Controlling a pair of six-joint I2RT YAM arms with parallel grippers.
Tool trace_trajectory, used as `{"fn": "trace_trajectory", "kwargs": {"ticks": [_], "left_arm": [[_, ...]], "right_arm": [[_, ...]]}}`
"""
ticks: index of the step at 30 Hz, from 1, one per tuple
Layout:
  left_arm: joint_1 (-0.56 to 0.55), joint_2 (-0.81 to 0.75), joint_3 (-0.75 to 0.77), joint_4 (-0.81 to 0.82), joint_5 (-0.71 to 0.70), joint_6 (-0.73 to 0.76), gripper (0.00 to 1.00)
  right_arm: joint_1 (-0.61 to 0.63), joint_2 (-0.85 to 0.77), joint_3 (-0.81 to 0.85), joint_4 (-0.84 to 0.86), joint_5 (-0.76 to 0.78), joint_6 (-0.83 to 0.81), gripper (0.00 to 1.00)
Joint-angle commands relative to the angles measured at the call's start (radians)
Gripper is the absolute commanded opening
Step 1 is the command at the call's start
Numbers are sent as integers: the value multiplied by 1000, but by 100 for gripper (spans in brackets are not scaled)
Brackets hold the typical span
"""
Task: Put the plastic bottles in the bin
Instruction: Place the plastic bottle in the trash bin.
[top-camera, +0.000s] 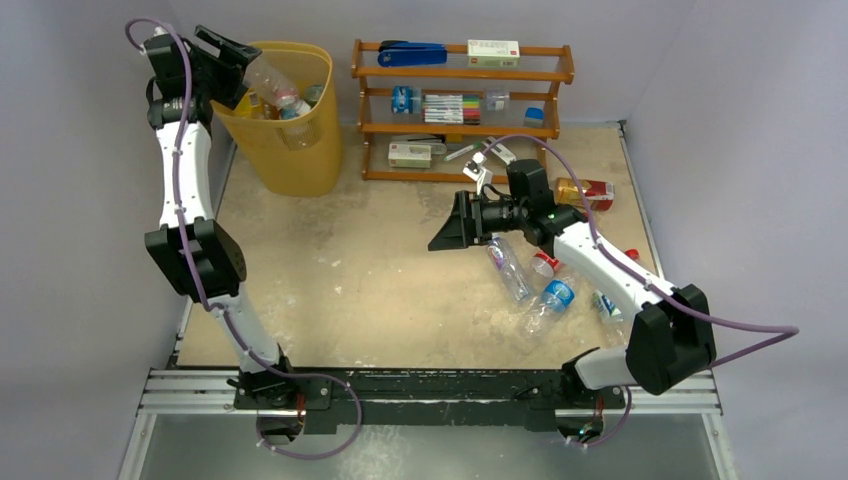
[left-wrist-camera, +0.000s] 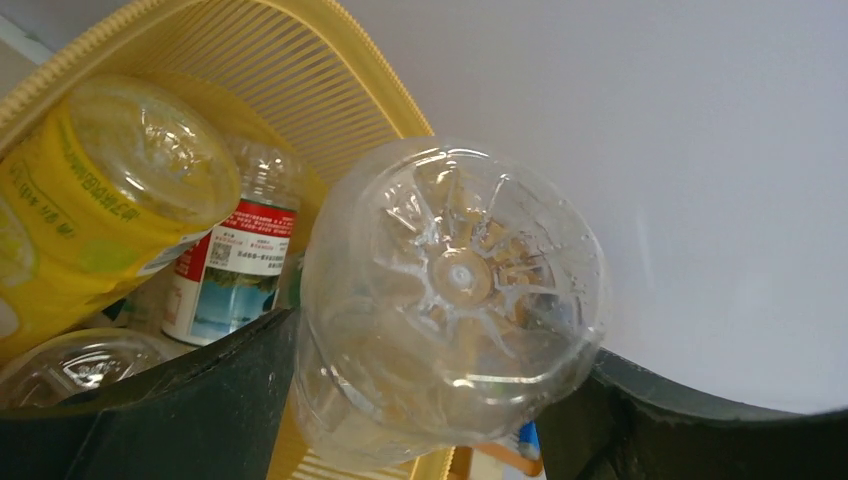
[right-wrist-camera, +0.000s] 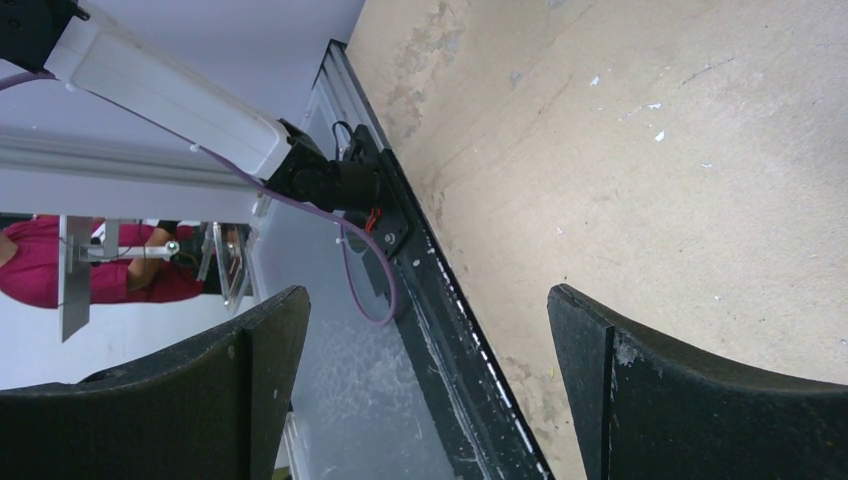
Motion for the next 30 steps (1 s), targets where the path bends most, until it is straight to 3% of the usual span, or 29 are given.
{"fn": "trace_trajectory", "kwargs": {"ticks": [1,13,25,30], "left_arm": [[-2,-18,105,-91,20,107,80],[6,18,260,-308,-36,230,83],[8,53,210,-108,49,189,86],[6,154,341,-226,25,246,86]], "right_arm": [[6,-15,2,26,-2,0,91],[5,-9,8,27,-4,1,92],[6,-4,20,18,1,-1,92],[6,3,29,16,2,-3,93]]}}
